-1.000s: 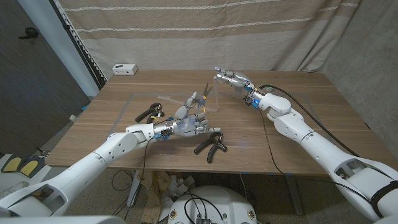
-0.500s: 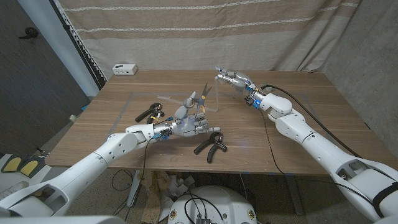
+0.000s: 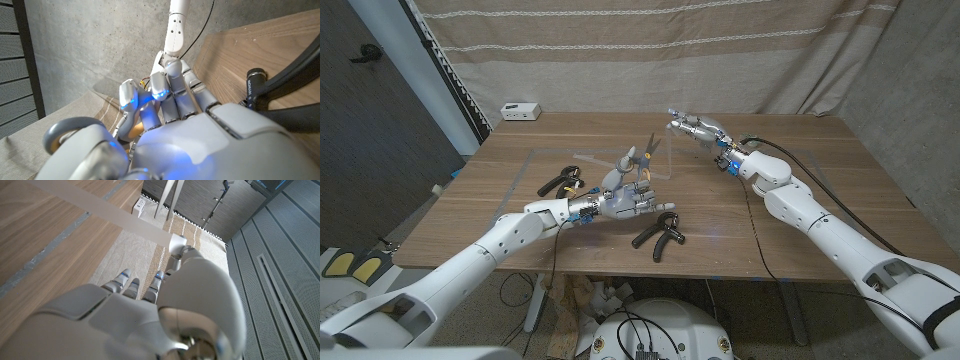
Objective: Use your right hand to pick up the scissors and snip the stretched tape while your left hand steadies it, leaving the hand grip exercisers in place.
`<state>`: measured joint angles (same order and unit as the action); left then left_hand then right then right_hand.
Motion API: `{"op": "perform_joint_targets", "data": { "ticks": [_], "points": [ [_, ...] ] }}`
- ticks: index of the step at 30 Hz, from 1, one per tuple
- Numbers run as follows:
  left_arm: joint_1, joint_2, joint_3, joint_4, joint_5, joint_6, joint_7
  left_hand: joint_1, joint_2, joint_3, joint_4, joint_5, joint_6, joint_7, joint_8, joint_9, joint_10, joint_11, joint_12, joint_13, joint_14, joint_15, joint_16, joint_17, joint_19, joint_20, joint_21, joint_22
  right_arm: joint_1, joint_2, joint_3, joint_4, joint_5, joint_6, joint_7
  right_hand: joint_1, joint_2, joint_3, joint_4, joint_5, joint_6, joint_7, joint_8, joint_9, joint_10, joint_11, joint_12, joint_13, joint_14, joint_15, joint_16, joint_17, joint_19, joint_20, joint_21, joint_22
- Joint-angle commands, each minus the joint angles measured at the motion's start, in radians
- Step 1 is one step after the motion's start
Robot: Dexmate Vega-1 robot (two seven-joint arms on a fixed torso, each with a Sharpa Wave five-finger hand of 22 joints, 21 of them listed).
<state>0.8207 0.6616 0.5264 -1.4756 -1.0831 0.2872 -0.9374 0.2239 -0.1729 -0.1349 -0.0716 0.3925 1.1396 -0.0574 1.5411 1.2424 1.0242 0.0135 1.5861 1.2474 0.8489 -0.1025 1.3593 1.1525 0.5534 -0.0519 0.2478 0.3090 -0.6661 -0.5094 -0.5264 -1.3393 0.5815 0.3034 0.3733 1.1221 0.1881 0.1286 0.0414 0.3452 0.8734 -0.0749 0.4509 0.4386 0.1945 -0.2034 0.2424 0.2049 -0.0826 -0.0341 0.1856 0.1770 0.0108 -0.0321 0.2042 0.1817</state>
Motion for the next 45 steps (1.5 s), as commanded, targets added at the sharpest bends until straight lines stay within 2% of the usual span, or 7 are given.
{"op": "perform_joint_targets", "data": {
  "ticks": [1, 18, 29, 45],
  "points": [
    [-0.008, -0.016, 0.003, 0.025, -0.003, 0.009, -0.016, -0.005, 0.000, -0.214, -0.056, 0.006, 0.221, 0.220, 0.043, 0.004, 0.050, -0.047, 0.004, 0.004, 0.000, -0.070, -0.001, 0.003, 0.007, -0.047, 0.007, 0.004, -0.009, -0.007, 0.004, -0.011, 0.007, -0.006, 0.001, -0.005, 0.003, 0.006, -0.002, -0.003, 0.004, -0.002, -0.001, 0.003, 0.004, -0.007, 0.003, 0.000, -0.002, -0.140, 0.003, 0.003, -0.002, -0.062, 0.004, 0.002],
    [-0.015, -0.022, 0.008, 0.042, 0.003, 0.017, -0.033, -0.007, 0.001, -0.214, -0.055, 0.010, 0.219, 0.219, 0.043, 0.004, 0.052, -0.045, 0.004, 0.004, 0.001, -0.070, 0.004, 0.007, 0.008, -0.047, 0.008, 0.008, 0.003, 0.004, 0.000, 0.009, 0.006, -0.003, 0.006, -0.007, 0.003, 0.008, -0.003, -0.006, 0.005, 0.000, -0.005, 0.003, 0.003, -0.008, 0.003, 0.000, -0.002, -0.143, 0.002, 0.003, -0.002, -0.064, 0.004, 0.002],
    [-0.026, -0.047, 0.024, 0.076, -0.001, 0.033, -0.066, -0.008, 0.002, -0.214, -0.055, 0.011, 0.218, 0.219, 0.043, 0.004, 0.054, -0.048, 0.005, 0.004, 0.002, -0.076, 0.016, 0.023, 0.008, -0.047, 0.008, 0.010, 0.012, 0.014, -0.005, 0.022, 0.006, -0.002, 0.011, -0.008, 0.003, 0.009, -0.003, -0.008, 0.005, -0.005, -0.006, 0.005, 0.002, -0.008, 0.003, 0.000, -0.003, -0.142, 0.002, 0.003, -0.002, -0.063, 0.004, 0.002],
    [-0.035, -0.057, 0.024, 0.100, 0.013, 0.022, -0.088, -0.011, 0.003, -0.213, -0.053, 0.014, 0.220, 0.220, 0.043, 0.004, 0.058, -0.053, 0.004, 0.004, 0.001, -0.077, 0.019, 0.020, 0.009, -0.048, 0.009, 0.013, 0.005, 0.009, -0.006, 0.003, 0.008, -0.010, 0.013, -0.010, 0.003, 0.011, -0.005, -0.011, 0.006, -0.001, -0.010, 0.005, 0.002, -0.008, 0.003, -0.001, -0.003, -0.140, 0.002, 0.003, -0.002, -0.061, 0.003, 0.002]
  ]
}}
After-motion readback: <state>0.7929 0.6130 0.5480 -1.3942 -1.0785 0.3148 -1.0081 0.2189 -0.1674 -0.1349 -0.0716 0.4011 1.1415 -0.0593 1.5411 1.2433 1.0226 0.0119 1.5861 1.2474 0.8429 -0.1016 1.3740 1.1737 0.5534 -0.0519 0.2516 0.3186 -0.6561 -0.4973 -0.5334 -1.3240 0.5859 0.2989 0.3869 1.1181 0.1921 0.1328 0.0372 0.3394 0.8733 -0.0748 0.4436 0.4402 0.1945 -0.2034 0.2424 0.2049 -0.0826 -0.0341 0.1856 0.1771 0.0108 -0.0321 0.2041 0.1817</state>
